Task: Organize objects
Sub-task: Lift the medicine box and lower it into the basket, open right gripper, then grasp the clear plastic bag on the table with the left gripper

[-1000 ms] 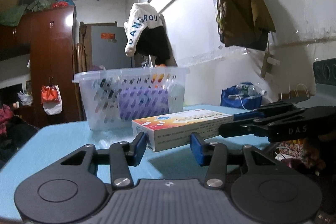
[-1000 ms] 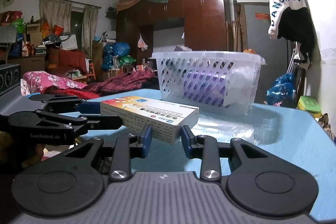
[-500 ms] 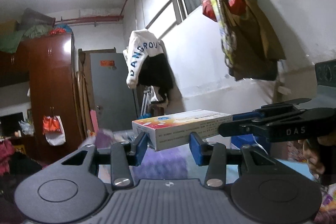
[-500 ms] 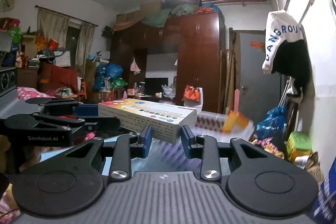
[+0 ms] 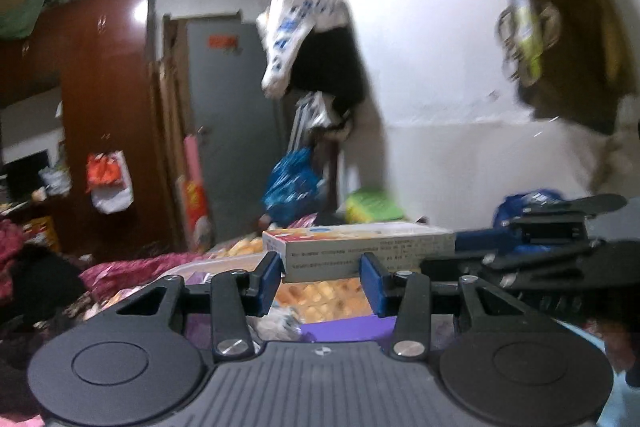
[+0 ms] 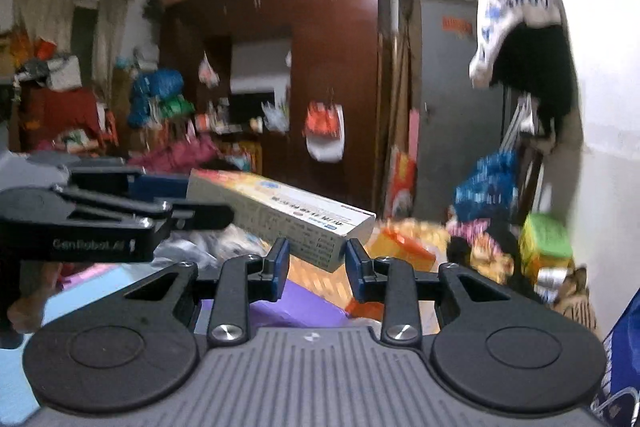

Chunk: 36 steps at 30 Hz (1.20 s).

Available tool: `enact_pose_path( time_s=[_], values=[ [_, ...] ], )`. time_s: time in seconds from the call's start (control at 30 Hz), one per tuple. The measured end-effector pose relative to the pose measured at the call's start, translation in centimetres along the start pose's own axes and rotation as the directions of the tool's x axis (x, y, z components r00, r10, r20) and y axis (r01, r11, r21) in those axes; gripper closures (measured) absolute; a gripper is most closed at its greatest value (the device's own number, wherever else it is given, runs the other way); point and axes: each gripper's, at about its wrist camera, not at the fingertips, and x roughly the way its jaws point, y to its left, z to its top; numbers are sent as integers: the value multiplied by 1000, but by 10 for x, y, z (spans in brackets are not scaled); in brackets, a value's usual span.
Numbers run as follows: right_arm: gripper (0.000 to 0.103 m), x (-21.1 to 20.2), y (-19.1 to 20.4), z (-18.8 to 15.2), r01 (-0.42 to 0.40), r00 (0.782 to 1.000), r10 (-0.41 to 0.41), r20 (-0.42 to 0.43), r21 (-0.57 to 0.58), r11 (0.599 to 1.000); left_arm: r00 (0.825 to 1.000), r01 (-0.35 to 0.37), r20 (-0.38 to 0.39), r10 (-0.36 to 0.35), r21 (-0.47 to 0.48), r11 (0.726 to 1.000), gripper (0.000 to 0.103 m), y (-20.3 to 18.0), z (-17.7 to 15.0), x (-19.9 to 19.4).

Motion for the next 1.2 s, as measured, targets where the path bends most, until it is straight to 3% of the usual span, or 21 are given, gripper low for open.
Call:
enact_pose_path(
  time_s=[0.17,0.27,0.33,0.37,0.43,0.5,0.63,0.8,0.9,1.07,1.2],
  values=[
    [67,14,-1,-2,38,998,-38,-59,8,999,995,-47,-85,49,21,999,53,-5,2,27],
    [54,10,5,-3,43,996,-44,-74,-13,999,993,-62,-100,65,40,997,50,-6,-4,29],
    [42,4,4,-1,44,997,-45,-70,-12,999,991,-114,-64,117,51,992,23,-5,-4,23],
    [38,-4,4,-2,51,997,-51,-58,-3,999,989,-142,-40,144,48,989,17,-4,-4,16],
    [11,-14,0,2,66,998,-65,-19,13,998,987,-158,13,157,45,987,5,-4,-3,-4],
    [0,-37,-1,0,67,997,-68,37,43,997,986,-162,50,161,26,986,0,-2,-7,-30],
    [0,-87,-7,-19,32,996,-40,76,104,994,992,-127,-9,127,-41,991,0,3,-31,-79],
    [0,-111,-11,-67,38,999,-32,-40,153,987,992,-74,-109,58,-156,985,0,15,-89,-118],
    [0,-110,-14,-96,15,993,14,-119,233,972,987,-34,-162,-2,-217,976,0,16,-119,-126],
    [0,-92,-12,-112,3,974,49,-219,233,972,979,-40,-206,-10,-241,970,0,12,-140,-124],
    [12,-89,-11,-120,-2,968,61,-244,235,972,969,-26,-244,-35,-241,970,3,10,-154,-116]
  ],
)
